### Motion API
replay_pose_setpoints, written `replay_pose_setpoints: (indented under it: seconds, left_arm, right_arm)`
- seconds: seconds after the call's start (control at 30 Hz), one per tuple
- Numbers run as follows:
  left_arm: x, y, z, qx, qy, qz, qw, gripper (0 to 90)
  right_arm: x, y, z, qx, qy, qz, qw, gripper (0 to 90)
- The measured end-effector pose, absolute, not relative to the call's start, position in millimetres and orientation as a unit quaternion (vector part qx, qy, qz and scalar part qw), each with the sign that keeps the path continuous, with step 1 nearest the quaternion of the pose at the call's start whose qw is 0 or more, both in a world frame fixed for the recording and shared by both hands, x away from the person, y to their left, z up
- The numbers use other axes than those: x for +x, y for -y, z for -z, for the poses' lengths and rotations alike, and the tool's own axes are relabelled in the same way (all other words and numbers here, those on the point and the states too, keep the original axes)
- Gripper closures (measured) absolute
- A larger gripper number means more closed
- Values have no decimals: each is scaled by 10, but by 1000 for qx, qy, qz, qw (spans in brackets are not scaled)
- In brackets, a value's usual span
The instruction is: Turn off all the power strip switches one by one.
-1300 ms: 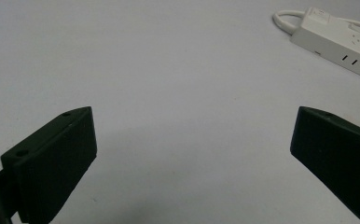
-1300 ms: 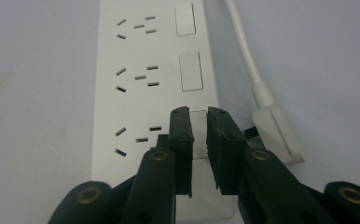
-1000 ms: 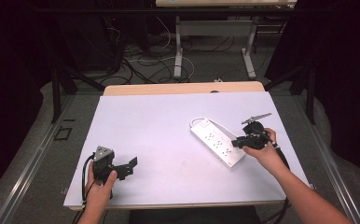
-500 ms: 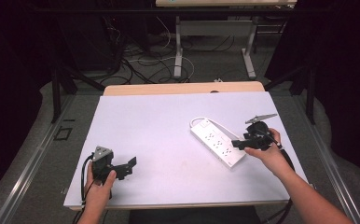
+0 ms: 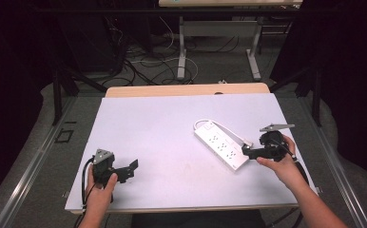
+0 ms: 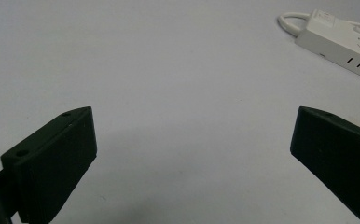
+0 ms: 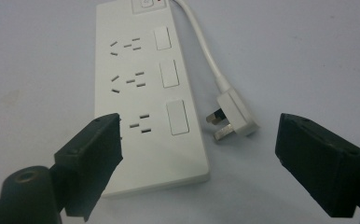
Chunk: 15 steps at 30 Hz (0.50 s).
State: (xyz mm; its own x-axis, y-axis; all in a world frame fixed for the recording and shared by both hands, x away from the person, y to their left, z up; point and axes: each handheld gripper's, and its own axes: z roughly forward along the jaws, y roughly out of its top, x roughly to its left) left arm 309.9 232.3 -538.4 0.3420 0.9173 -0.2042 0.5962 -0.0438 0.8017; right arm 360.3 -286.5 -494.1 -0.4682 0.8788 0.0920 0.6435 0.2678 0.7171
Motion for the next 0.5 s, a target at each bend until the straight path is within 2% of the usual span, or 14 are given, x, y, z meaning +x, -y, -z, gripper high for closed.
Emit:
replay_pose_setpoints:
  seconds: [0.27,0.5]
  left_arm:
    - [3096,-2334,5384,697,-543,-189,429,3]
    - [3093,-2343,5382,698,-542,-189,429,3]
  right_arm:
    - [3466,3005,5037,512,-759,-361,178,7]
    - [3371,3119,5152,529,-746,-354,195,0]
